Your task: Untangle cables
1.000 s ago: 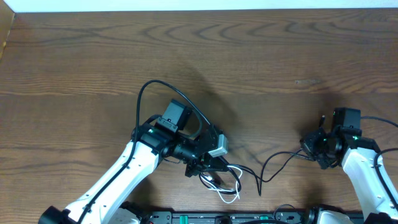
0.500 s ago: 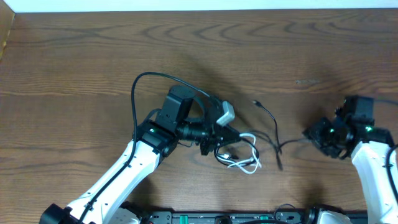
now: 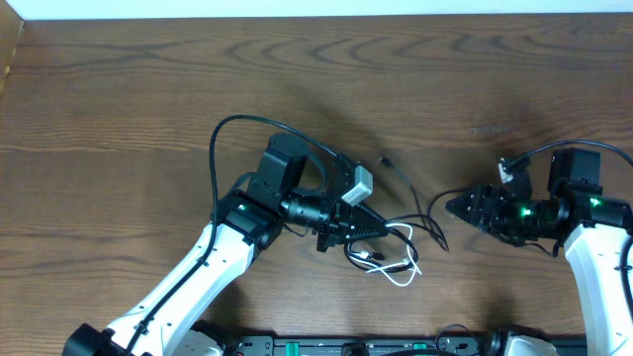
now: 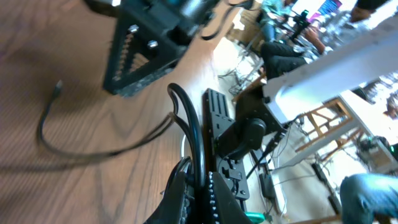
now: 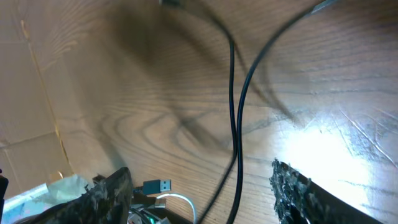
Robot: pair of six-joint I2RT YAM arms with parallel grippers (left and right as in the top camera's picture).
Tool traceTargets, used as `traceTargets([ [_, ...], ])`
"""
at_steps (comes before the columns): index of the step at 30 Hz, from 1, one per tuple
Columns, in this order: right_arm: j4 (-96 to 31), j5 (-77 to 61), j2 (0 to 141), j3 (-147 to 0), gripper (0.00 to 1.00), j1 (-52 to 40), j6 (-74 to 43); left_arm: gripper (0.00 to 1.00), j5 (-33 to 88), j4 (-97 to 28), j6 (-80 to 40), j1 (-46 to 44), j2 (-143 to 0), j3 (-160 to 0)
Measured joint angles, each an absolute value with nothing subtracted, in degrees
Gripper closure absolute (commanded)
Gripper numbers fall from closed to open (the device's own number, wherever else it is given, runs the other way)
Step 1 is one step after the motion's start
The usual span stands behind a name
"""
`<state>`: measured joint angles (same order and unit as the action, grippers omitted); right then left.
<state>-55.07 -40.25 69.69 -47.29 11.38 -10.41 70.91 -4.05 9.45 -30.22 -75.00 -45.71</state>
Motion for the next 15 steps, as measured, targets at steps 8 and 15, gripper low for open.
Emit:
traceTargets([
  [8,-53.8,-42.7,69.7,-47.3,0.34,9.0,-9.8,0.92,70.5,-5.4,11.9,-29.9,-75.0,-45.7],
  [15,-53.8,-43.9,69.7,-47.3,0.34,7.0,-9.8,0.93,68.4,-5.4,12.1,-29.4,-75.0,-45.7],
])
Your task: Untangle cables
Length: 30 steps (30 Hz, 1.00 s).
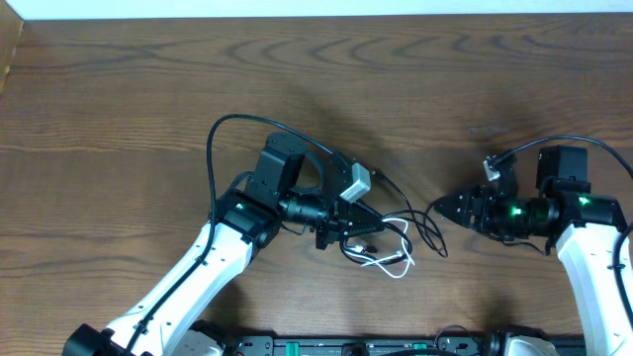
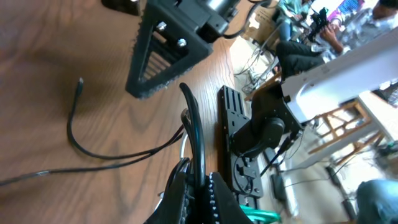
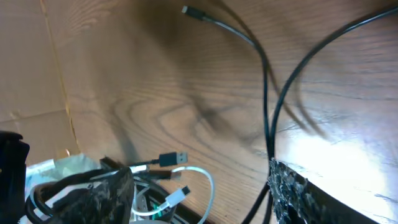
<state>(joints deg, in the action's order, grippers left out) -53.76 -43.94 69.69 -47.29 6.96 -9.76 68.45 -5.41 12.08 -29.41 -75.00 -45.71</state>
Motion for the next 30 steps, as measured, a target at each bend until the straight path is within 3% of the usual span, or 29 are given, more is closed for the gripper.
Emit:
traceTargets([
  [9,-51.0,-45.7,69.7,-47.3,0.35,5.5,-10.9,0.93,83.0,-5.3,35.4,-29.4,-75.0,-45.7],
  [12,-49.8,-47.2,69.7,-47.3,0.43,5.5,-12.7,0.92,84.3,-5.3,39.8,-29.4,-75.0,-45.7],
  [20,-54.6,-50.2,69.7,-46.9,0.52,1.7,-15.4,0.92,84.6,-5.3,44.8,-29.4,-75.0,-45.7],
  [30,-55.1,-51.1,69.7,-40.4,0.54,-7.5,-16.4,0.92,84.6,-5.3,45.5,-29.4,-75.0,-45.7],
])
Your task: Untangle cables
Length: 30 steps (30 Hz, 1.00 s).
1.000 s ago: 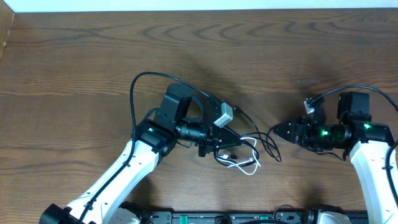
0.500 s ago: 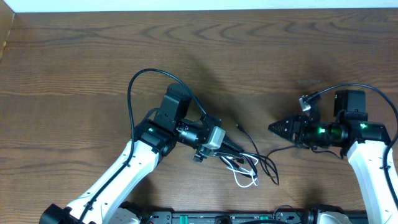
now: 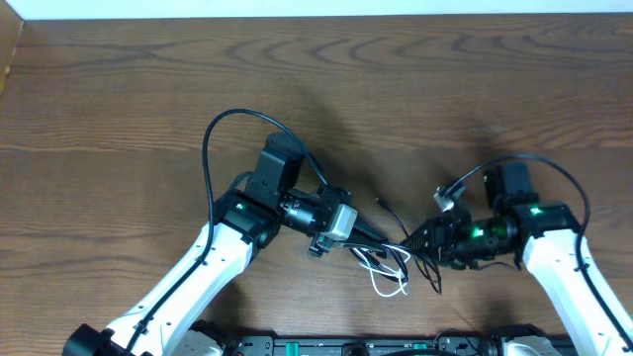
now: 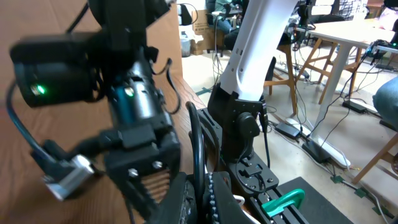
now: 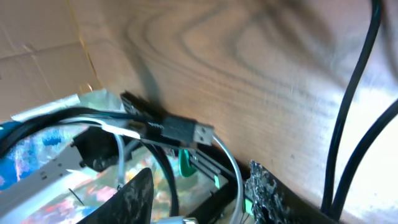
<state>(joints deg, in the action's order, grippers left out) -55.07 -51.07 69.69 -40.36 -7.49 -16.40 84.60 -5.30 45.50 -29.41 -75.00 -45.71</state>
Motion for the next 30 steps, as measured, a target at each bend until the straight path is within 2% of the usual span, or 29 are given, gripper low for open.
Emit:
traceTargets([
  [2,-55.0,-51.5,69.7,-39.3,0.52,-8.1,-17.9,0.92,84.3,-5.4,45.5,-29.4,-75.0,-45.7],
  [5,-55.5,-52.5,69.7,-38.0,0.43,-8.6,-21.4,0.92,83.0,-6.3,45.5,-29.4,-75.0,-45.7],
  [11,-58.3,-53.3,69.7,-37.8,0.43,-8.6,-28.1,0.92,81.5,-7.0,45.5,-29.4,-75.0,-45.7],
  [15,-58.5,-53.4,69.7,-37.8,0.45,-8.6,-32.3,0.92,81.1,-7.0,45.5,-29.4,-75.0,-45.7],
  [26,-58.0,-53.5,69.7,-37.8,0.61,-8.6,-43.9,0.92,81.0,-5.0,45.8,-29.4,-75.0,-45.7],
  [30,-58.0,-53.5,69.7,-37.7,0.62,-8.6,-47.1,0.92,81.0,-4.8,46.0,-29.4,-75.0,-45.7],
])
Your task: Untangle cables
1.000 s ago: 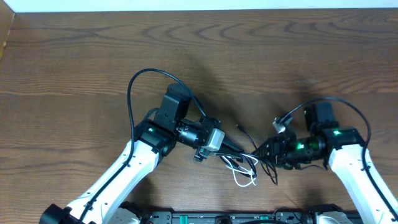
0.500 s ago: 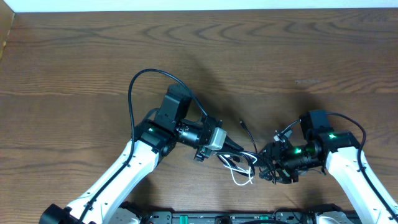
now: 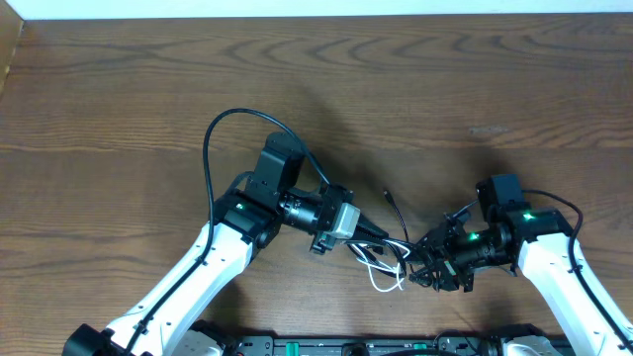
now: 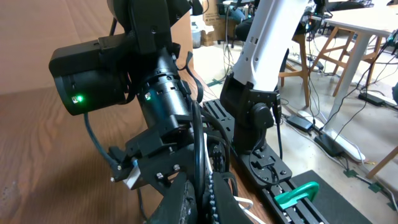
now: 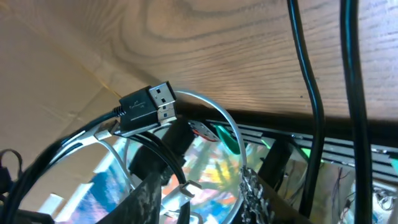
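A tangle of black cable and white cable lies near the table's front edge. My left gripper is shut on a loop of the black cable at the tangle's left side. From the right, my right gripper stands open in the tangle, with a white cable loop and black strands between its fingers. A black USB plug hangs just above them. A free black cable end points toward the table's back.
The front rail with a green clamp runs just below the tangle. The left arm's own black supply cable arches over the wooden table. Two thick black strands cross the right wrist view.
My right gripper has moved nearer the front edge and further into the tangle, its fingers a little closer together. The left gripper has kept its hold in the same place.
At first my left gripper held the black cable left of the tangle and my right gripper stood open well to the right. The right gripper then came closer, the left wrist turned over, and now the right fingers stand round the white and black strands.
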Robot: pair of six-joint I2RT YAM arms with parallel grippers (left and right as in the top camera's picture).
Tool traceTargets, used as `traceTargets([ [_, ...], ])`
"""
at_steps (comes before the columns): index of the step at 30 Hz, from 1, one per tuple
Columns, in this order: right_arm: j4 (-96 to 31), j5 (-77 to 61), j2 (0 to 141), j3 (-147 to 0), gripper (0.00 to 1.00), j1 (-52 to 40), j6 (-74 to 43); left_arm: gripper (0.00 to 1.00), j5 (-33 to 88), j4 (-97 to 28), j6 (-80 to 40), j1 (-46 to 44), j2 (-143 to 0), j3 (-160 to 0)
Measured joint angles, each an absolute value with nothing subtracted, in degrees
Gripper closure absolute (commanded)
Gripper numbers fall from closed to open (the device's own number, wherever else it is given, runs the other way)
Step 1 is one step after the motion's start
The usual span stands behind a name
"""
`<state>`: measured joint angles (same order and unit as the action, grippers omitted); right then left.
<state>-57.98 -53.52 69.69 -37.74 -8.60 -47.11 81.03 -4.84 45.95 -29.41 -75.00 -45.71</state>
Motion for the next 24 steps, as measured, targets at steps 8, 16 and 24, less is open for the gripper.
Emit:
traceTargets([
  [8,-57.8,-53.5,69.7,-37.8,0.66,-8.7,-51.9,0.93,81.0,-4.4,46.2,-29.4,-75.0,-45.7],
  [16,-55.7,-53.5,69.7,-37.7,0.66,-11.5,-57.4,0.92,81.1,-4.4,46.3,-29.4,-75.0,-45.7],
  [24,-50.3,-53.3,69.7,-37.7,0.75,-15.3,-63.6,0.92,81.0,-4.4,46.3,-29.4,-75.0,-45.7],
])
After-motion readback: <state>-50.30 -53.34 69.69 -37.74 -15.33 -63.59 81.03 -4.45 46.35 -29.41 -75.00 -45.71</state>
